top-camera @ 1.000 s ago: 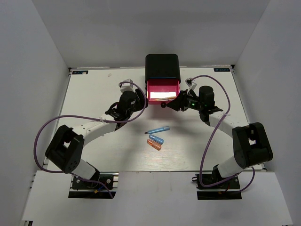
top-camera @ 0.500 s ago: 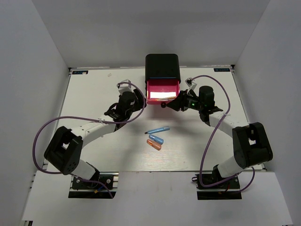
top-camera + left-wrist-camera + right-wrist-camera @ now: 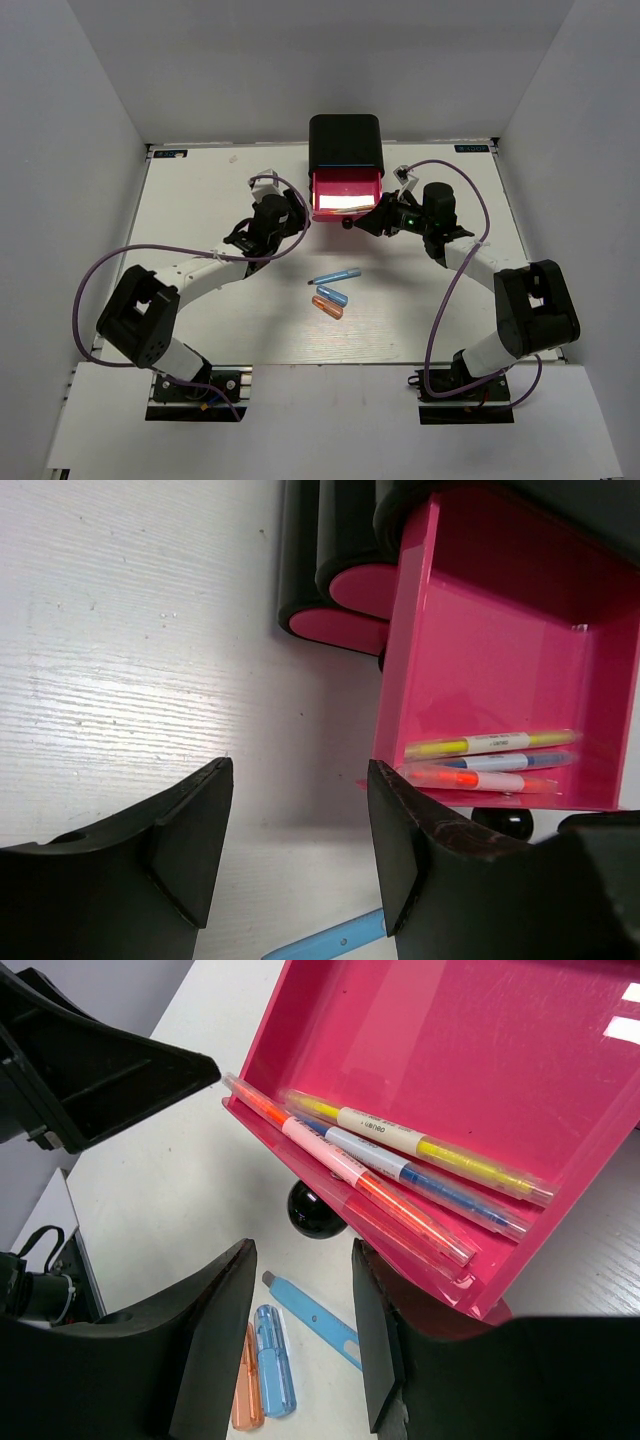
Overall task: Sort the stationery into containers
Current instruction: Close the drawer
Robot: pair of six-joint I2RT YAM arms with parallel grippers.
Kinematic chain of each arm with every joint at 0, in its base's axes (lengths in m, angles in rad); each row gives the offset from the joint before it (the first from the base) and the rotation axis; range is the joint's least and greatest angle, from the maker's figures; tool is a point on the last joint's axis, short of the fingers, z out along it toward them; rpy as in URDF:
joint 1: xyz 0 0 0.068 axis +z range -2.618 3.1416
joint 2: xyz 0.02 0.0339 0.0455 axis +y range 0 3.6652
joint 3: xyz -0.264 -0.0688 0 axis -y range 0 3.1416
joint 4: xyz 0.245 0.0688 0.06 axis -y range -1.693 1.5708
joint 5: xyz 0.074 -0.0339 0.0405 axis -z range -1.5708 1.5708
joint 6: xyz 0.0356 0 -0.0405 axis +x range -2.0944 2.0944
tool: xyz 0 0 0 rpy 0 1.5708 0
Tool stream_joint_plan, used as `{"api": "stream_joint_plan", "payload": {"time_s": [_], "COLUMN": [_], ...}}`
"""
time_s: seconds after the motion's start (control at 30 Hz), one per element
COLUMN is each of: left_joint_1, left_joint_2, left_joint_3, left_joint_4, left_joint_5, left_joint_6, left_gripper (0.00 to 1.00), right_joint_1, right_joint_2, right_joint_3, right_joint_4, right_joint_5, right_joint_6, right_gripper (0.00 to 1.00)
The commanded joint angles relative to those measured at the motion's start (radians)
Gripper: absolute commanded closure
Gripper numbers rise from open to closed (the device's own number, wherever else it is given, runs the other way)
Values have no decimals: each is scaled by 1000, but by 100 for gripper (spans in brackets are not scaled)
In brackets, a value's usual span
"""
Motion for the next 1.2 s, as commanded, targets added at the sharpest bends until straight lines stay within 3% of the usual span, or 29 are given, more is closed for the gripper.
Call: {"api": "stream_joint_plan", "payload": {"time_s": [0.0,1.0,1.17], "left_joint_1": [4,4,4], "left_joint_2": [5,51,-6], "left_joint_3": [39,50,41], "left_joint_4": [-5,64,85], "left_joint_5": [2,82,64], "left_joint_6": [-4,15,15], "left_gripper": [34,34,32], "right_joint_1": [-1,-4,0], "right_joint_2": [-30,-28,-31], "right_joint_3": [-11,-22,-20], "right_joint_4": [21,23,21], "right_joint_5": [22,25,13], "right_joint_6": [-26,-31,-45], "right_gripper": [50,49,48]}}
